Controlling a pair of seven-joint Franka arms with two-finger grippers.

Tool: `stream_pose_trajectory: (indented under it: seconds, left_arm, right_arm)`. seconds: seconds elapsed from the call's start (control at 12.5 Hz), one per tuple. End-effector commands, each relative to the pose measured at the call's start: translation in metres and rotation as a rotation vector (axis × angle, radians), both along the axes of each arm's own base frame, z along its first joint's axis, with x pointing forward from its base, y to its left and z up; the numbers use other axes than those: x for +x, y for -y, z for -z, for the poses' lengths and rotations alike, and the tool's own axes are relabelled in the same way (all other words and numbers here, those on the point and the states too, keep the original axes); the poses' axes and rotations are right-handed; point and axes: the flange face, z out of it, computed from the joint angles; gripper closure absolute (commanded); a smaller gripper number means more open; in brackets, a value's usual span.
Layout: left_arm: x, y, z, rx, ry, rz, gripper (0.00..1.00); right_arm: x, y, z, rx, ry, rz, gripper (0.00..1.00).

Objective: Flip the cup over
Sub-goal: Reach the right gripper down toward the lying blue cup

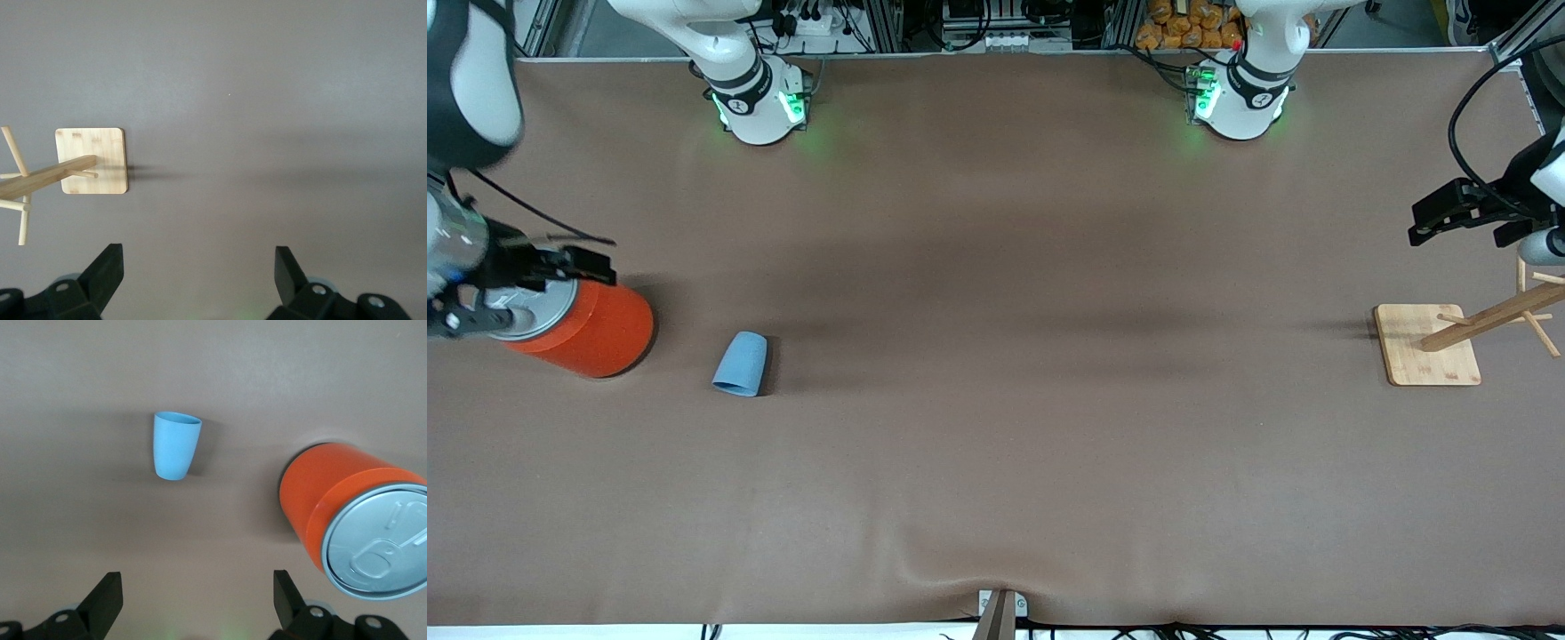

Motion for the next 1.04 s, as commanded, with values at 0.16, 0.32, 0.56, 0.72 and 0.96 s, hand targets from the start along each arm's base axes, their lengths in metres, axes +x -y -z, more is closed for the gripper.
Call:
stream_pose_trajectory:
  seconds: [0.16,0.32,0.56,0.72,0.96]
  left_arm:
    - [-0.026,0.011,-0.004,0.004,-0.030,-0.005,0.00]
    - [-0.027,0.012,-0.003,0.003,-0.032,-0.003,0.00]
    - [-0.031,0.015,-0.003,0.007,-0.032,0.000,0.00]
    - [-0.035,0.016,-0.004,0.010,-0.032,0.001,0.00]
    - [-0.046,0.018,-0.008,0.019,-0.023,0.001,0.00]
  right_arm:
    - [0.014,0.000,0.060,-0.014,-0.069,0.018,0.00]
    - [0.014,-0.012,0.098,-0.008,-0.077,0.008,0.00]
    - [0.004,-0.010,0.157,0.061,-0.005,0.064,0.00]
    - [-0.001,-0.015,0.188,0.067,0.063,0.074,0.00]
    - [-0.009,-0.028,0.227,0.074,0.101,0.084,0.00]
